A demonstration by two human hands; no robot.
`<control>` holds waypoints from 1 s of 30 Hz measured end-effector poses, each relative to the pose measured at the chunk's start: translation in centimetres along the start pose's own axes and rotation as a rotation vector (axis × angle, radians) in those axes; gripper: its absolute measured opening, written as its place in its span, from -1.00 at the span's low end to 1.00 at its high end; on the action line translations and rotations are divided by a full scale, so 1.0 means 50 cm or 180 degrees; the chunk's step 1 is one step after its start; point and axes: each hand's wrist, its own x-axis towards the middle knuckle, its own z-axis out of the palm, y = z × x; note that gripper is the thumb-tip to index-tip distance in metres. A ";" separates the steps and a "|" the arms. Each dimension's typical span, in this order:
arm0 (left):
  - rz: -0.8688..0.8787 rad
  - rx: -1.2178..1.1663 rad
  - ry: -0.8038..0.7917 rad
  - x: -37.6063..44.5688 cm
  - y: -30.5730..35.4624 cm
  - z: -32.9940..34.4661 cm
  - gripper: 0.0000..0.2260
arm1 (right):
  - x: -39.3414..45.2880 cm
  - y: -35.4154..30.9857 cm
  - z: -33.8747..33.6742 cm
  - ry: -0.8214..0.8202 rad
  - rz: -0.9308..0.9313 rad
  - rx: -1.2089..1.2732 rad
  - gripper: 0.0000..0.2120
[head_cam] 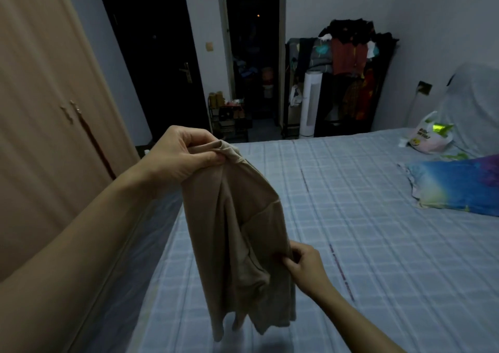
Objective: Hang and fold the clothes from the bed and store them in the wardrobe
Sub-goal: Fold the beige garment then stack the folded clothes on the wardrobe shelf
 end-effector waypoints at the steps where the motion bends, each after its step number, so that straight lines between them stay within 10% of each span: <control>1: 0.0014 0.0130 0.0011 -0.002 -0.008 -0.007 -0.90 | 0.006 0.001 -0.013 0.0068 0.0010 -0.0074 -0.83; 9: -0.0126 0.1188 -0.0438 -0.014 -0.071 -0.013 -0.94 | 0.067 -0.021 -0.202 0.0714 -0.0355 -0.0853 -0.76; 20: -0.0579 -0.0430 -0.1445 0.019 -0.173 0.030 -0.89 | 0.070 0.016 -0.367 -0.0751 -0.0186 -0.0710 -0.82; 30: -0.1412 0.0489 -0.0353 0.208 -0.387 0.189 -0.93 | 0.257 0.206 -0.333 -0.0203 0.0502 -0.0971 -0.85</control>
